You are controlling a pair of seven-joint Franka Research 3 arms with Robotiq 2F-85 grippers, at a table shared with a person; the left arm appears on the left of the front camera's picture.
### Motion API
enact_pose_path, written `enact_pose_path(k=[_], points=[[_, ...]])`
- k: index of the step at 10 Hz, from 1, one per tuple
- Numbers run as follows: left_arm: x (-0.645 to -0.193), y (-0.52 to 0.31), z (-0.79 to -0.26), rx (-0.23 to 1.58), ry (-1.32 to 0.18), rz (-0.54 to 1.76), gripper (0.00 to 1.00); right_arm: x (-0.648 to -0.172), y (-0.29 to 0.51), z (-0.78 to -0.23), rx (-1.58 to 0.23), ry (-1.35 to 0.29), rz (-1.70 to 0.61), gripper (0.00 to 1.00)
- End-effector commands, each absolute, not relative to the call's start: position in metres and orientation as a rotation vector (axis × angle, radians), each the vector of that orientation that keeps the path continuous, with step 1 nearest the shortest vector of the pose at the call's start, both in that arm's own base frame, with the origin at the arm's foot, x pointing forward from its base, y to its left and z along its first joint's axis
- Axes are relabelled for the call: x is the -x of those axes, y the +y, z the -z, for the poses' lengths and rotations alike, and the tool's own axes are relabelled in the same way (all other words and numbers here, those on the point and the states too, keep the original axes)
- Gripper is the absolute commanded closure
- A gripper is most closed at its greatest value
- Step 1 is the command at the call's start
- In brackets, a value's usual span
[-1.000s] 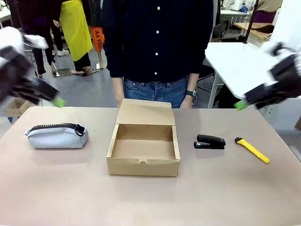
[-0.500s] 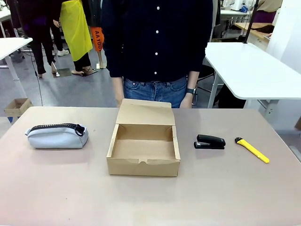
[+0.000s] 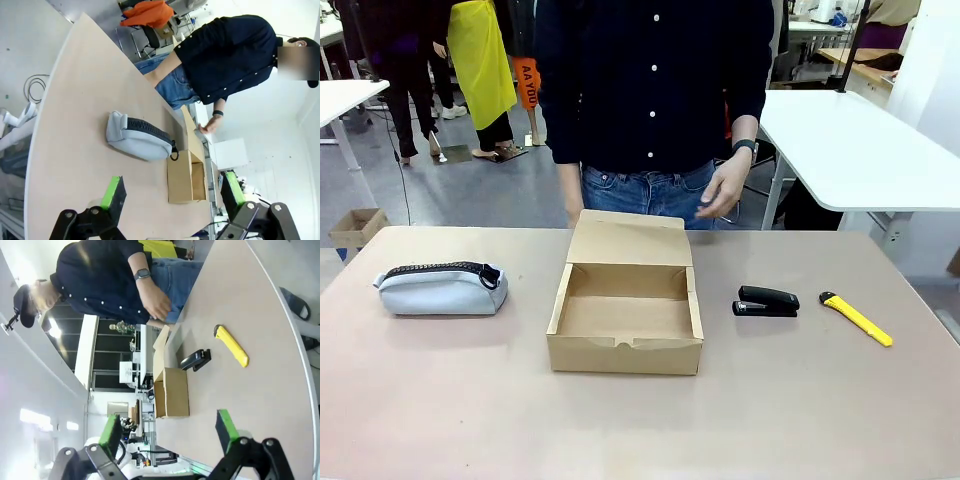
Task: Pack the items into the box.
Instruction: Pick up the item indicated by the person and place it inside the Mailer Box.
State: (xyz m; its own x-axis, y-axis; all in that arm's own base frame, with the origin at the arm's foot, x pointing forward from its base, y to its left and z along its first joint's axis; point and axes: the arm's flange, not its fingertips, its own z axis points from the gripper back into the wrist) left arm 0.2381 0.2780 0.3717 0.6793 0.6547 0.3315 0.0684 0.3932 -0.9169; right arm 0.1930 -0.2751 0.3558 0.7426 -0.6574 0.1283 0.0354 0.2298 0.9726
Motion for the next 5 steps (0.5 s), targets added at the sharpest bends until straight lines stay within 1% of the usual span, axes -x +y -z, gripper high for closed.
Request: enact_pose_path(k=[1, 5], points=[[-0.2267, 0.2812, -0.3844, 1.105, -0.773, -0.418, 0.00, -0.1905, -0.2707, -0.3791, -1.246, -0.616, 0.474, 0.00], [-0.2267, 0.2812, -0.3844, 1.105, -0.773, -0.418, 0.00, -0.1905, -0.2707, -0.3791, -1.246, -0.616, 0.474, 0.00]])
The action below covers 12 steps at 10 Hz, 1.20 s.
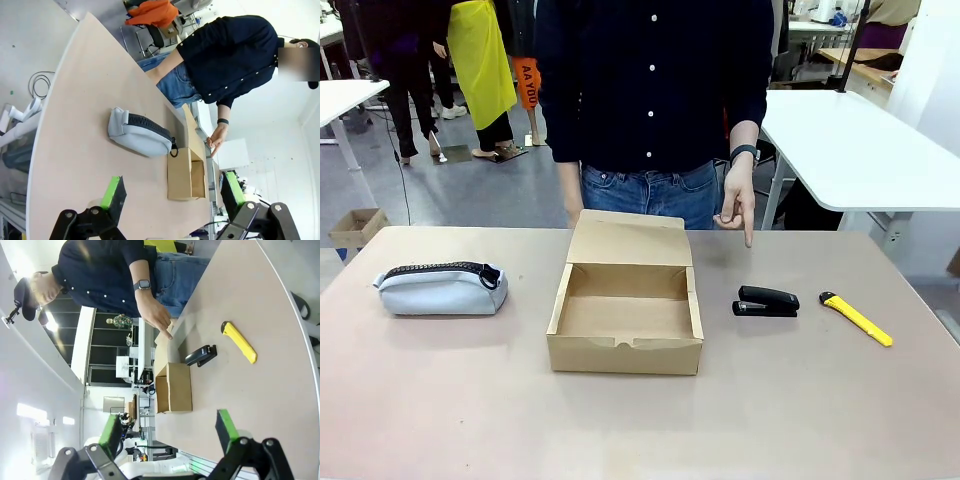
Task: Pack the items into the box.
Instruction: Pick up the item indicated by the person and place it inside the Mailer Box.
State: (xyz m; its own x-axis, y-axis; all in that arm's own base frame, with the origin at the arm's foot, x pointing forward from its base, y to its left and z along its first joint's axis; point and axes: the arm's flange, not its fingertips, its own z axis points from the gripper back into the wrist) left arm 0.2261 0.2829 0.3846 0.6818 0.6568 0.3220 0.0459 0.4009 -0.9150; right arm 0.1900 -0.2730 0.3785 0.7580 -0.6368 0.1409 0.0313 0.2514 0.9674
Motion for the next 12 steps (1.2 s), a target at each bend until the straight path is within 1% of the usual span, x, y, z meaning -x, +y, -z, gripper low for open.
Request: enact_pose_path(k=[1, 7, 8, 9, 10, 12], points=[[-0.227, 0.281, -0.384, 1.105, -0.773, -0.418, 0.00, -0.190, -0.271, -0.379, -1.246, -0.616, 0.474, 0.00], [-0.227, 0.281, -0.384, 1.105, -0.773, -0.418, 0.00, -0.190, -0.271, -0.379, -1.246, -0.616, 0.474, 0.00], [-0.227, 0.281, -0.384, 1.105, -0.773, -0.418, 0.00, -0.188, -0.271, -0.378, -1.237, -0.576, 0.494, 0.00], [-0.227, 0.281, -0.384, 1.105, -0.773, -0.418, 0.00, -0.207, -0.260, -0.394, -1.159, -0.531, 0.320, 0.00], [-0.227, 0.281, -0.384, 1.105, -0.773, -0.418, 0.00, -0.233, -0.236, -0.418, -1.045, -0.523, 0.078, 0.00], [-0.227, 0.281, -0.384, 1.105, -0.773, -0.418, 0.00, -0.279, -0.184, -0.455, -0.901, -0.424, -0.270, 0.00]])
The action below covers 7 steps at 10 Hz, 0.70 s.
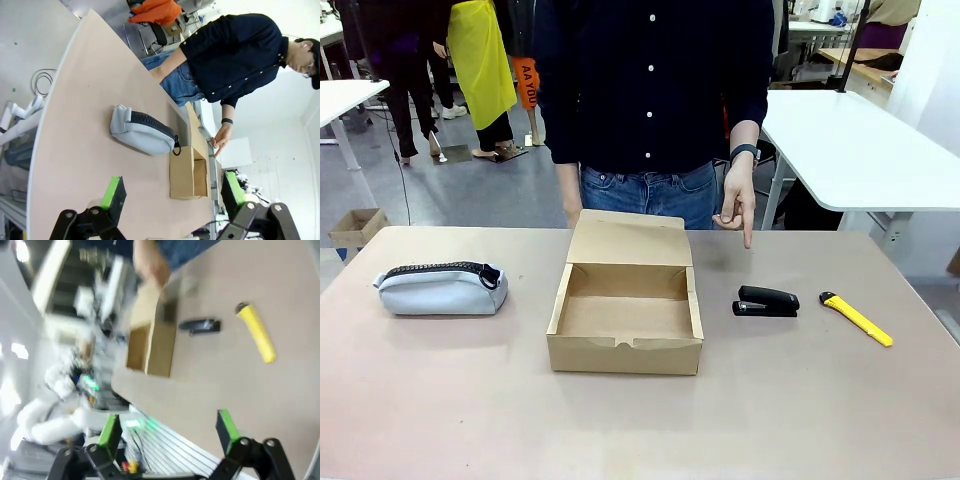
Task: Pack the items into the box.
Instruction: Pick up the item indicated by the person and place it inside the Mailer Box.
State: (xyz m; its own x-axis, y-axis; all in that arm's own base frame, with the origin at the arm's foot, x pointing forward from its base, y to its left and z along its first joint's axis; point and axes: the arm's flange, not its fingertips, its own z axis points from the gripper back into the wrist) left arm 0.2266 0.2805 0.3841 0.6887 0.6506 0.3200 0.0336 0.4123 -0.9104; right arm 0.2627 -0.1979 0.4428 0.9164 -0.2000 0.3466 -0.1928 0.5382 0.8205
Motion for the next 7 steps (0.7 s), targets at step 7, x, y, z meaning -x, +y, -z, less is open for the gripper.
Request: enact_pose_path(k=[7], points=[[-0.227, 0.281, -0.384, 1.105, -0.773, -0.418, 0.00, -0.339, 0.026, -0.482, -0.294, -0.223, -1.407, 0.00]])
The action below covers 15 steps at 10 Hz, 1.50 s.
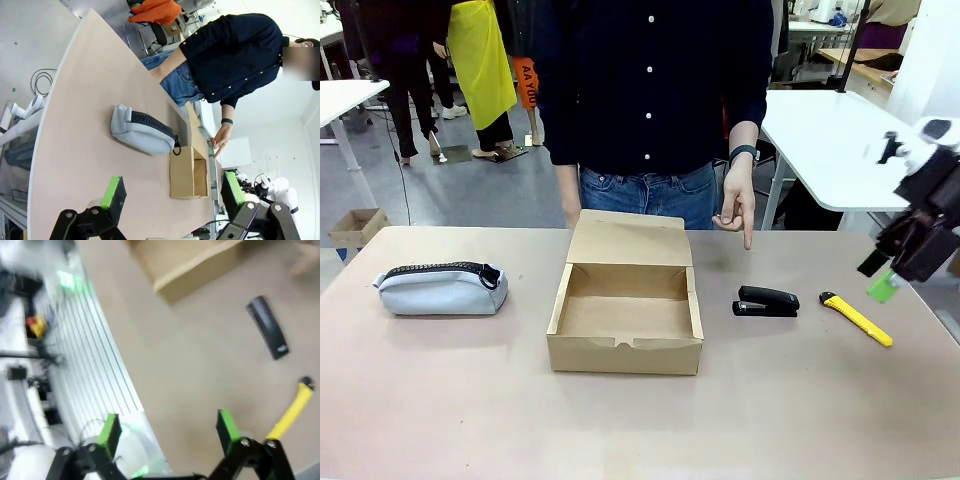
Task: Pack the items into the box.
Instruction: Pick up the item indicated by the person and place it inside the Mailer Box.
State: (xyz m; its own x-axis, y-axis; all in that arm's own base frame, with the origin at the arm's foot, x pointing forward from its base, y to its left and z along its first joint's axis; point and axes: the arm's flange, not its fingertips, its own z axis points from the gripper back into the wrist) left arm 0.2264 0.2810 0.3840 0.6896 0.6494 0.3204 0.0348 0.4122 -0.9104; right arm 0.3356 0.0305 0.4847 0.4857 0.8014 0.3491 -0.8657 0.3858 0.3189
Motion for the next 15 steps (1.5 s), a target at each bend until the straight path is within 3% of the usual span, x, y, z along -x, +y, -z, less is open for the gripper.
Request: enact_pose_path(k=[1, 2, 4, 7, 8, 9, 15], points=[[-0.227, 0.281, -0.384, 1.105, -0.773, -0.418, 0.00, -0.336, 0.051, -0.472, -0.225, -0.197, -1.557, 0.00], [-0.227, 0.281, -0.384, 1.105, -0.773, -0.418, 0.00, -0.330, 0.071, -0.460, -0.184, -0.233, -1.648, 0.00], [-0.227, 0.281, -0.384, 1.105, -0.773, -0.418, 0.00, -0.329, 0.098, -0.448, -0.025, -0.471, -1.683, 0.00], [-0.227, 0.281, -0.384, 1.105, -0.773, -0.418, 0.00, -0.346, 0.120, -0.440, 0.015, -0.608, -1.621, 0.00], [-0.227, 0.281, -0.384, 1.105, -0.773, -0.418, 0.00, -0.356, 0.115, -0.441, 0.049, -0.622, -1.474, 0.00], [-0.227, 0.281, -0.384, 1.105, -0.773, -0.418, 0.00, -0.361, 0.128, -0.482, 0.059, -0.537, -1.644, 0.00], [-0.227, 0.281, -0.384, 1.105, -0.773, -0.418, 0.00, -0.375, 0.132, -0.477, 0.052, -0.512, -1.690, 0.00]])
